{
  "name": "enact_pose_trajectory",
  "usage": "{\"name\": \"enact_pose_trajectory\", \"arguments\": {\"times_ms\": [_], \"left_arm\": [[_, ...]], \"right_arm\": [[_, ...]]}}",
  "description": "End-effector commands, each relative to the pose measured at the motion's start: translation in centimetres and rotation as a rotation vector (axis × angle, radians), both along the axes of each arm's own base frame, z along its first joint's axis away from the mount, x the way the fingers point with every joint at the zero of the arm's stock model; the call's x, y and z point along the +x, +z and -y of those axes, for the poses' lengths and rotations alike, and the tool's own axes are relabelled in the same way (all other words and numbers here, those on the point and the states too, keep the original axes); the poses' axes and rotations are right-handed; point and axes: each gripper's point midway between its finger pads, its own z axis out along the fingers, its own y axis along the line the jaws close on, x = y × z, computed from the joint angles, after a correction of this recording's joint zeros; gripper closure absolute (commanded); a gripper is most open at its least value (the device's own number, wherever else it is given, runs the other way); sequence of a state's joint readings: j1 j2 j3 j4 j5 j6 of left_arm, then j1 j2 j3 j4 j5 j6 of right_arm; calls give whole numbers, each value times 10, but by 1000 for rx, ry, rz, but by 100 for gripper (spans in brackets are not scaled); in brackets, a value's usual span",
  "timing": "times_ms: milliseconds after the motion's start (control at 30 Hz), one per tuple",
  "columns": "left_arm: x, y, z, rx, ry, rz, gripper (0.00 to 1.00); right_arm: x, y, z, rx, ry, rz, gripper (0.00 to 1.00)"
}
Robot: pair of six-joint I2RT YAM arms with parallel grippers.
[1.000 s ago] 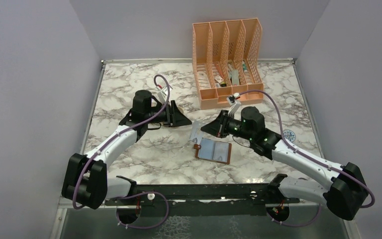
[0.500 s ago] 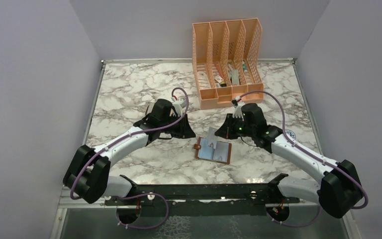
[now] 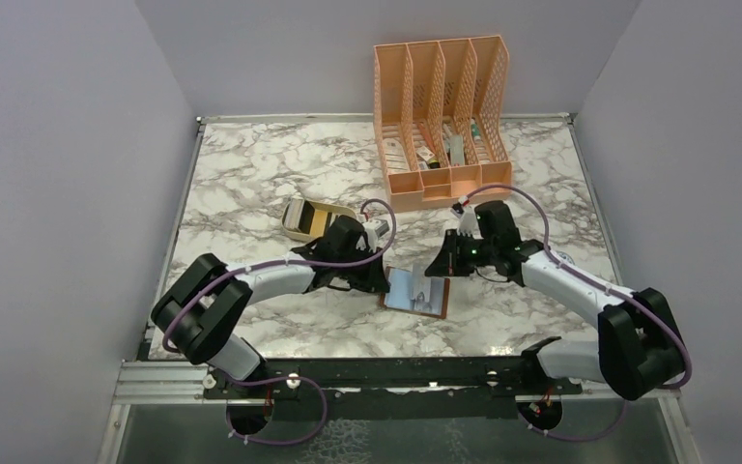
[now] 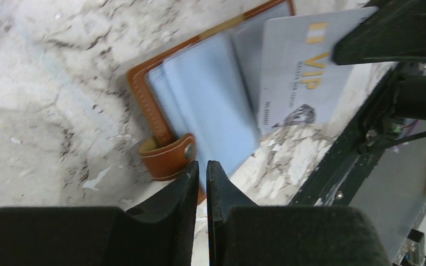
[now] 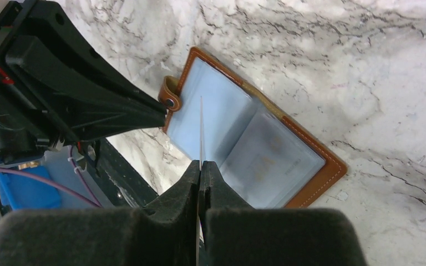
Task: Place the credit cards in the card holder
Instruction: Insert the credit card into the card holder.
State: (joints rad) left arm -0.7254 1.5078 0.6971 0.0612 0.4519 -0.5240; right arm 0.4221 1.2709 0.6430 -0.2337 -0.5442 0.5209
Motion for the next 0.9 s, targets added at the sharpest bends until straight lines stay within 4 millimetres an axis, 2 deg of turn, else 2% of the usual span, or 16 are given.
{"name": "enact_pose_trajectory", "arguments": {"times_ms": [0, 267, 500, 533, 567, 600, 867], "left_arm": [[-1, -25, -12, 81, 34, 2, 86], [-14, -44, -28, 145, 51, -8, 86], [-16, -46, -31, 155, 56, -6, 86], [-14, -49, -35, 182, -32, 81, 43], [-18, -48, -32, 159, 44, -1, 80], [-19, -48, -32, 158, 53, -15, 84], [-25, -53, -34, 172, 54, -26, 85]], "right_arm": [[-11, -10, 3, 7, 34, -40, 99], [-17, -30, 8, 3, 10, -108, 99], [-19, -45, 11, 24, -18, -173, 99], [-19, -48, 13, 25, -24, -180, 99], [-19, -49, 13, 31, -26, -182, 99], [-19, -50, 13, 39, -28, -187, 99], [-21, -54, 4, 112, 22, -225, 99]]}}
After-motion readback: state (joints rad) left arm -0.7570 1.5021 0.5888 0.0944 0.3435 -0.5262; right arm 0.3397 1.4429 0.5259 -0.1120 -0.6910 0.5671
